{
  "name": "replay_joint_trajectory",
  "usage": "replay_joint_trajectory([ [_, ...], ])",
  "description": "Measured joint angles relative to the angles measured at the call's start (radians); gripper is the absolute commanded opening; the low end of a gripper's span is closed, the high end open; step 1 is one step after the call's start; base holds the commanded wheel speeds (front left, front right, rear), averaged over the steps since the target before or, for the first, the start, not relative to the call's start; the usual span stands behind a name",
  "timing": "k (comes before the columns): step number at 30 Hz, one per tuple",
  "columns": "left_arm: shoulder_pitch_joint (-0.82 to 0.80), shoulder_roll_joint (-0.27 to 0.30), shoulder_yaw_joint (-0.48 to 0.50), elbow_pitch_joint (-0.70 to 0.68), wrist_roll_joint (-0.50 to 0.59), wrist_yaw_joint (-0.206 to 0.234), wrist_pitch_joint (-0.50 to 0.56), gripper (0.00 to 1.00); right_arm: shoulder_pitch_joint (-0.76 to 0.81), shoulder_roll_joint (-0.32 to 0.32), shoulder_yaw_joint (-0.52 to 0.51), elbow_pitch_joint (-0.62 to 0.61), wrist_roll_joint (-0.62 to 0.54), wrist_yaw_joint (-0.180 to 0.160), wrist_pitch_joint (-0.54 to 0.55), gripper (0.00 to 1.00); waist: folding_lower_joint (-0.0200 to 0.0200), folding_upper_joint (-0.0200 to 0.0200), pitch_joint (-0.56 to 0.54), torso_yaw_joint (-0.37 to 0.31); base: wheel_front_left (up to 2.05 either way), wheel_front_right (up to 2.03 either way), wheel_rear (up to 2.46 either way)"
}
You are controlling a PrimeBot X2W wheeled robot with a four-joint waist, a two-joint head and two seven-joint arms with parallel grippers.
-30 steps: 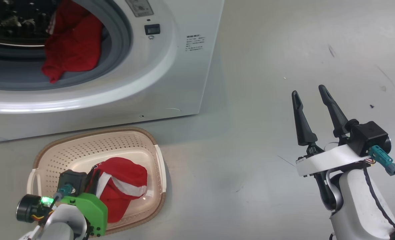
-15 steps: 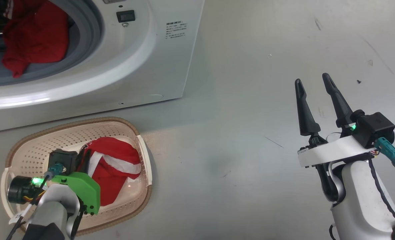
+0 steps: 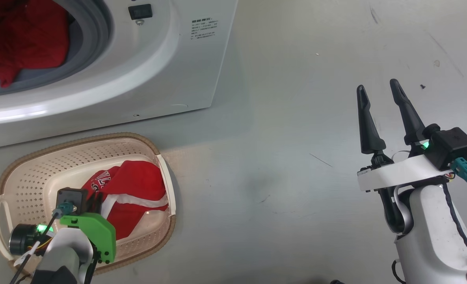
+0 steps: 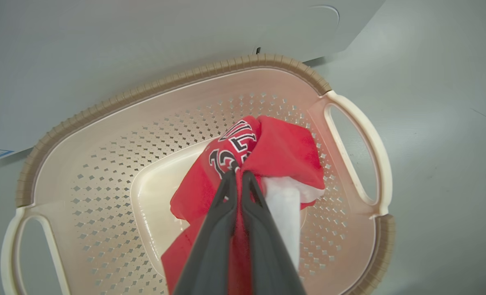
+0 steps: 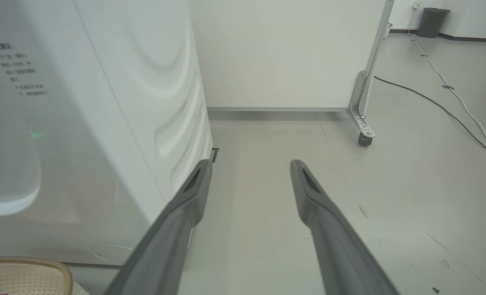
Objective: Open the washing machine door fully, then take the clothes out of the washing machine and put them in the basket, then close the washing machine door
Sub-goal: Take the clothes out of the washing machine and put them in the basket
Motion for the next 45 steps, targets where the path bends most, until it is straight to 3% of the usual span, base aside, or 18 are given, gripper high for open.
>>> replay_joint_trajectory([
  [2, -0.006, 0.0, 0.0, 0.016, 0.0, 0.0, -0.008, 0.4, 0.0, 0.0, -0.002, 0.0, 0.0, 0.0, 0.0, 1.0, 0.0, 0.0, 0.0, 0.001, 0.0, 0.0, 0.0],
  [3, -0.012, -0.001, 0.0, 0.022, 0.0, 0.0, -0.011, 0.74, -0.001, 0.0, -0.006, 0.0, 0.0, 0.0, 0.0, 1.0, 0.0, 0.0, 0.0, 0.002, 0.0, 0.0, 0.0],
  [4, -0.021, -0.002, -0.001, 0.032, 0.0, 0.0, -0.011, 1.0, -0.001, 0.0, -0.012, 0.001, -0.001, 0.0, 0.0, 1.0, 0.0, 0.0, -0.001, 0.004, 0.0, 0.0, 0.0],
  [15, -0.042, -0.019, 0.011, 0.113, -0.02, 0.0, -0.052, 1.0, -0.001, 0.0, -0.015, 0.011, -0.003, 0.0, 0.0, 1.0, 0.0, 0.0, -0.037, 0.03, 0.0, 0.0, 0.0],
  [27, -0.088, -0.05, 0.025, 0.1, -0.051, -0.002, -0.213, 1.0, 0.003, 0.0, -0.04, 0.027, -0.012, 0.0, 0.0, 1.0, 0.0, 0.0, -0.116, 0.081, 0.0, 0.0, 0.0],
  [45, -0.05, -0.063, 0.011, 0.001, -0.052, -0.021, -0.226, 1.0, 0.089, 0.0, -0.049, 0.066, -0.013, 0.0, 0.0, 1.0, 0.0, 0.0, -0.298, 0.199, 0.0, 0.0, 0.0],
])
